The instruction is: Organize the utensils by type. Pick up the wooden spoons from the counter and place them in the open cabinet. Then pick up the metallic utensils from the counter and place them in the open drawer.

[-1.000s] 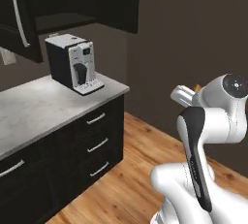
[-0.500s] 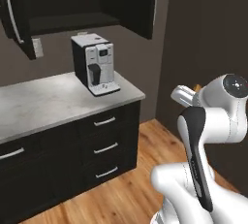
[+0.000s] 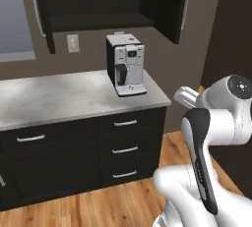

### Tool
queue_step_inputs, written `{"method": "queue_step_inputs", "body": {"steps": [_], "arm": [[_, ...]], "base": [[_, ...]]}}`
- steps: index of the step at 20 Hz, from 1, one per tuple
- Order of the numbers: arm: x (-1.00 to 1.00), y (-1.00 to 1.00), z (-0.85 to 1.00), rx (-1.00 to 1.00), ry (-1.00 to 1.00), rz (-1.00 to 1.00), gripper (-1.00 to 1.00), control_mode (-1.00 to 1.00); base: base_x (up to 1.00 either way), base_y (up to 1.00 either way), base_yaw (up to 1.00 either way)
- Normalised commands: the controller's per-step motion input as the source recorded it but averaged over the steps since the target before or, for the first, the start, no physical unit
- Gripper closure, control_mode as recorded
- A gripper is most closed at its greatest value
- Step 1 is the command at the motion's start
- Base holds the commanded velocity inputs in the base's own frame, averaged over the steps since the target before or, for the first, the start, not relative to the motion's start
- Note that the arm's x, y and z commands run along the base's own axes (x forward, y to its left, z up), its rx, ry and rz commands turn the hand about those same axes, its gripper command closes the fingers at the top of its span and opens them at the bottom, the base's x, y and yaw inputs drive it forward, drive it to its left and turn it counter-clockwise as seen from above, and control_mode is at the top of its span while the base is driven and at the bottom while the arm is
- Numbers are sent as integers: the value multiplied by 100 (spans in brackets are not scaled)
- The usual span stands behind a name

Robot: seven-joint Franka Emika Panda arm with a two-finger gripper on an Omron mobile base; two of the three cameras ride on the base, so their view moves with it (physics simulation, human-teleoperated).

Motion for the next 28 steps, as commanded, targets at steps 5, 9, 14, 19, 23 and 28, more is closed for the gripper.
{"method": "queue_step_inputs", "body": {"steps": [5, 9, 14, 19, 23, 28], "arm": [[0, 0, 0, 0, 0, 0, 100, 100], [0, 0, 0, 0, 0, 0, 100, 100], [0, 0, 0, 0, 0, 0, 100, 100], [0, 0, 0, 0, 0, 0, 100, 100], [0, 0, 0, 0, 0, 0, 100, 100], [0, 0, 0, 0, 0, 0, 100, 100]], "base": [[54, 0, 23], [52, 0, 16], [51, 0, 13], [56, 4, 10], [59, 7, 9], [56, 8, 8]]}}
